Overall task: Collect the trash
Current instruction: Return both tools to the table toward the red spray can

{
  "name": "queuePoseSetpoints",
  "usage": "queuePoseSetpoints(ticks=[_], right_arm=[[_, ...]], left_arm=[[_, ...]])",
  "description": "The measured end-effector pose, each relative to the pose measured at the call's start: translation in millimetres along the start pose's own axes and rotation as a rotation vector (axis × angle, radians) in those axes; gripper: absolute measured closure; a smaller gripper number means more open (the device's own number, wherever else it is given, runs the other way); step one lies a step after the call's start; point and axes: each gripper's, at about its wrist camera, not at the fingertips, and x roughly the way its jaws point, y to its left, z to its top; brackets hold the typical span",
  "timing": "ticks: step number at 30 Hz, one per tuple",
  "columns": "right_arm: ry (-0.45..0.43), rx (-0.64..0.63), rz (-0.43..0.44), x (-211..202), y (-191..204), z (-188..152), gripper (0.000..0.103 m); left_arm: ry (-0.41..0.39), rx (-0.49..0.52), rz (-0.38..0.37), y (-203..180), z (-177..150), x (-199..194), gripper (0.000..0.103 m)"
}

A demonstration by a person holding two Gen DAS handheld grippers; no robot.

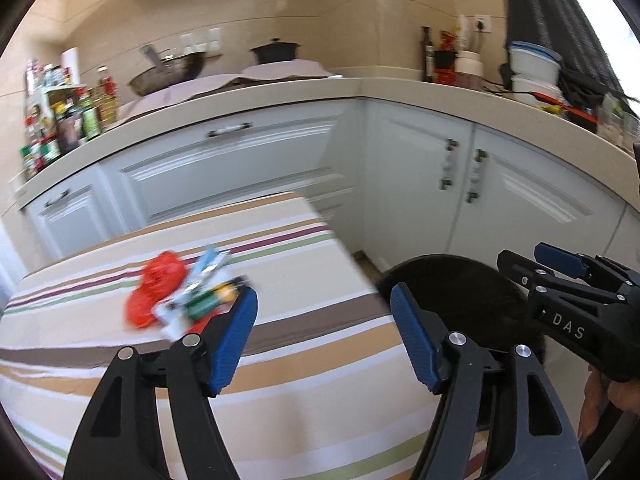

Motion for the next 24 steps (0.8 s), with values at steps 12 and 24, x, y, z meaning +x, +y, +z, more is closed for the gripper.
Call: queuePoseSetpoints(ticks=[12,24], right_arm=[[0.052,-0.126,0.17,17,106,-1,0.049],[0.14,-0.22,0.233,45,197,-10,0.049]], left_arm=[[0.019,-0.129,0.211,103,-29,-26,0.034],[0.036,-0.228,0.321,177,-56,-42,0.034]])
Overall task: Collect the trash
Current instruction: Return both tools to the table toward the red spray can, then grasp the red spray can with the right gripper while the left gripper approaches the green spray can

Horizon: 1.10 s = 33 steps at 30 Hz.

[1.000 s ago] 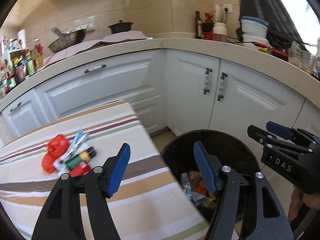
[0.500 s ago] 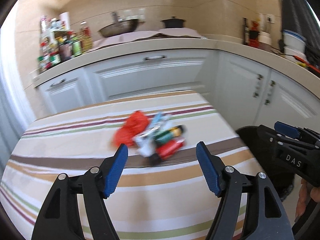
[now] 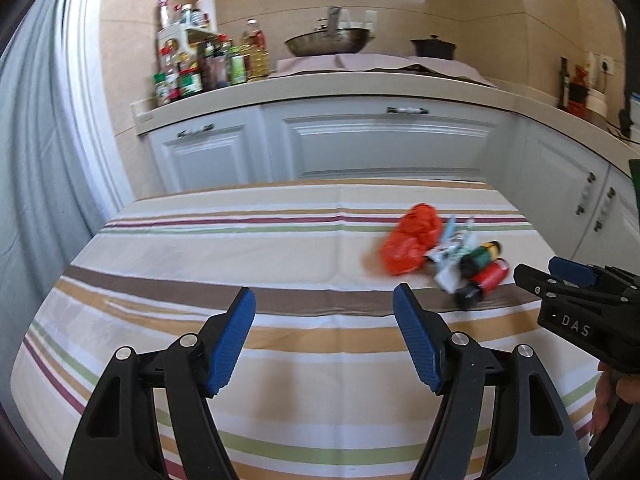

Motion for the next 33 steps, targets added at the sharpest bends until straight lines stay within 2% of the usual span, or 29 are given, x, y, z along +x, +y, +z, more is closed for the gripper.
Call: queuePoseSetpoints(ticks=[7,10,16,24,33], right_arm=[[0.052,-0.015,-0.013,23,24,8,0.049],[0.068,-0.018,-0.04,30,29,11,0.043],[0.109,-0.029,-0.094,42,31,10,0.042],[0.12,-0.017,-0.134,35,12,2,0.042],[0.13,-0.001,-0.131,31,0,-6,0.041]], left_arm=[[0.012,-0.041,0.012,28,-3,5,0.034],[0.016,-0.055,0.012,37,-4,8,0.034],[0.031,-0.078,0.005,51,-7,13,0.034],[0.042,-0.083,-0.017,51,-7,16,0.034],[0.04,-0.061,-0.044,39,-7,13,0.034]])
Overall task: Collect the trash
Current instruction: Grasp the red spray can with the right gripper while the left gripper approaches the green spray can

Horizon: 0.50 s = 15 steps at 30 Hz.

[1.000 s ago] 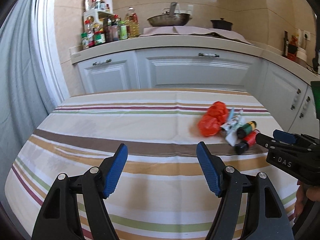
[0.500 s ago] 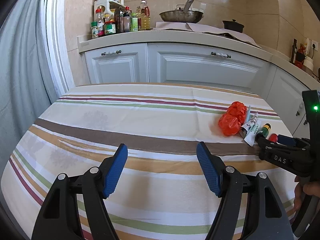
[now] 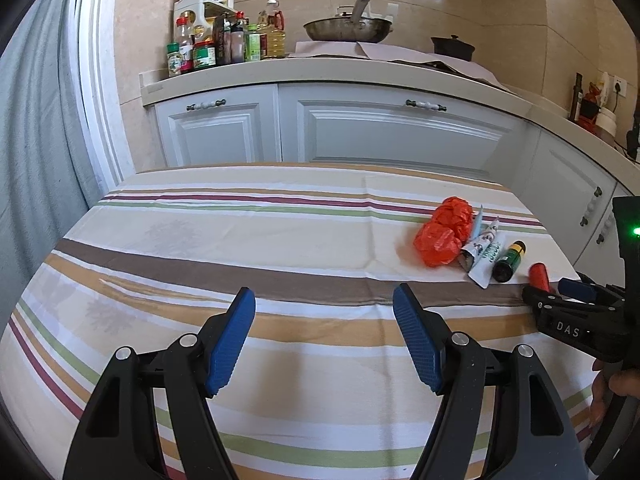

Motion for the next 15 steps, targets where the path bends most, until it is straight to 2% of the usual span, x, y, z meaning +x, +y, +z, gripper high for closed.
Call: queuePoseSetpoints(ticks=[5,7,9,11,15], right_arm=[[-0.006,0.004,0.007,-2,-2,0,0.042],[-0.009,0.001,0.015,-3,-2,0,0.052],[-0.003,-0.007,0.029,-3,0,0,0.069],[0.004,-0.019,0.04,-2,1,-1,0.079],[-0.001,-0.016,0.06,-4,-1,-2,0.08]], left_arm=[[0.003,0.004,-0.004,-4,0,0,0.034],[0.005,0.004,-0.007,-5,0,1,0.034],[0.005,0.008,-0.01,-7,0,1,0.034],[0.006,0.014,-0.014,-10,0,2,0.034],[0.01,0.027,-0.03,-20,-1,4,0.034]])
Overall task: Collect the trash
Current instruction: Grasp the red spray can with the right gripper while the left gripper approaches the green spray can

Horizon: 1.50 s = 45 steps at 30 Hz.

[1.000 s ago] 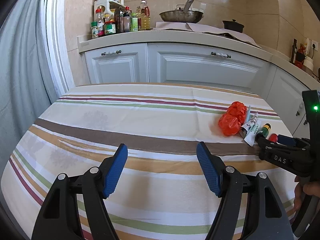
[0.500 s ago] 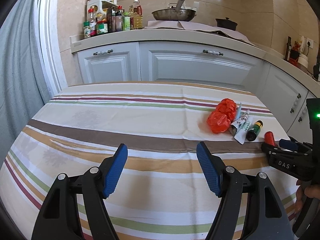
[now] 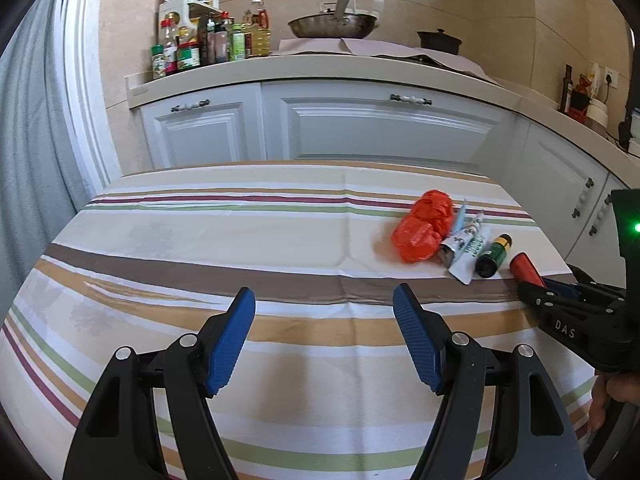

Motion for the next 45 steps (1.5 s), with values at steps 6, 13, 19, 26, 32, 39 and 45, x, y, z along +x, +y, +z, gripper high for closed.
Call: queuePoseSetpoints(ticks=[6,13,19,26,32,39,45], right_arm=[[-0.034,0.01,0.004,-9,-12,-1,0.08],[-0.075,0.032,-0.006,-20,-36,-3,0.08],[-0.099,0.065,-0.02,-24,-64,-2,0.08],[-0.117,0.094,-0.02,-22,-94,1,0.08],[-0.11,0.112,-0.007,-14,-112,2,0.08],[-0.114,0.129,0.01,-13,-123,3,0.08],[-0.109,0.133,0.022,-12,-126,3,0.08]], left_arm=[[0.004,0.031,-0.049,-25,2,6,0.034],[-0.001,0.102,-0.093,-63,8,15,0.034],[0.001,0.148,-0.113,-92,15,25,0.034],[0.003,0.2,-0.114,-119,23,37,0.034],[0.023,0.235,-0.11,-135,26,52,0.036],[0.06,0.286,-0.129,-153,28,66,0.046],[0.116,0.316,-0.146,-159,27,77,0.061]])
